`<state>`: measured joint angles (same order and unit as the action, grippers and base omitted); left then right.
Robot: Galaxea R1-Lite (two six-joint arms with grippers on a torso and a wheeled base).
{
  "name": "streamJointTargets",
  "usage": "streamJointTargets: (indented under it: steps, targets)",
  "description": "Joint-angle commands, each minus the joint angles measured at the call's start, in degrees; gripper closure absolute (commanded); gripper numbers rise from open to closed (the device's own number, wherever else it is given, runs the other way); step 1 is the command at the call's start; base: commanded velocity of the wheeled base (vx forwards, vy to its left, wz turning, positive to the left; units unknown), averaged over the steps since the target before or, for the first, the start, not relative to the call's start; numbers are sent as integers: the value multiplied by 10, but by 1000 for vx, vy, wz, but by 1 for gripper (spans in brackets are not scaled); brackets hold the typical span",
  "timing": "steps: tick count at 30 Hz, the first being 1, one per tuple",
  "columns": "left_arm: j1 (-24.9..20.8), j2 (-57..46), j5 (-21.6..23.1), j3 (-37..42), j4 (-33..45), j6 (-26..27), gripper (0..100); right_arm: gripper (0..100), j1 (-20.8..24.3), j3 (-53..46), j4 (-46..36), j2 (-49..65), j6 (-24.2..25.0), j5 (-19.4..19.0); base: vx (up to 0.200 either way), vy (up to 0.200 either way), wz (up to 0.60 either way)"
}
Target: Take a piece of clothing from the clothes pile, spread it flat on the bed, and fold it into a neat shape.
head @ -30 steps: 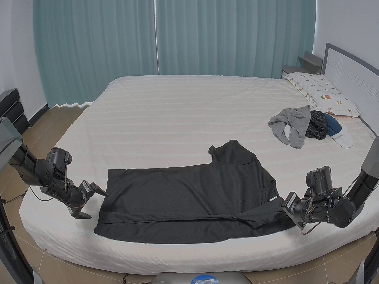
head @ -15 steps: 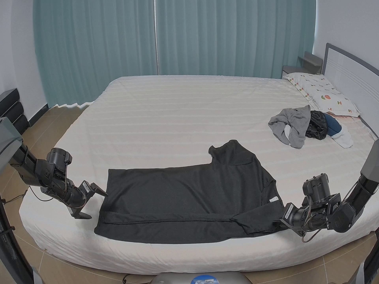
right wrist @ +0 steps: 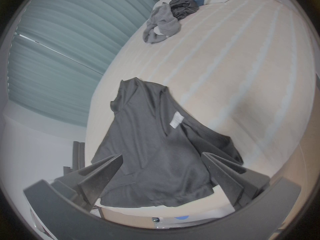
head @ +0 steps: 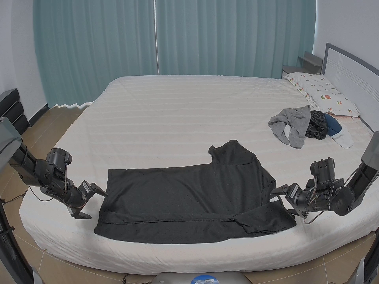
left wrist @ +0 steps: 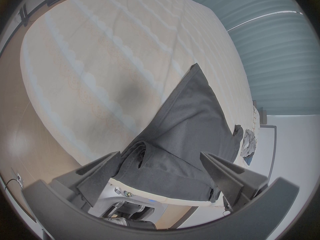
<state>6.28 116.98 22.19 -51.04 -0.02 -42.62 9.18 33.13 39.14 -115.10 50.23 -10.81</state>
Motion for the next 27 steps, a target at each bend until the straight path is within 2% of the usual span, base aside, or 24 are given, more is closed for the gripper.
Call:
streamJointTargets:
  steps: [1, 12, 20, 24, 27]
  targets:
    - [-14, -11, 0, 12, -1, 2, 0, 0, -16, 27, 0, -8, -1, -14, 0, 0, 0]
    - [-104, -44, -10, 32, -1, -24, 0, 0, -14, 40, 42, -43, 3, -20, 0, 0, 0]
    - [-152, 15, -94, 32, -32, -26, 0, 0, -7, 26, 66, -44, 17, -20, 0, 0, 0]
    - [-156, 42, -134, 18, -49, -27, 0, 0, -8, 25, 66, -49, 28, -21, 0, 0, 0]
    - [-155, 57, -145, -3, -52, -31, 0, 0, -8, 22, 66, -49, 29, -26, 0, 0, 0]
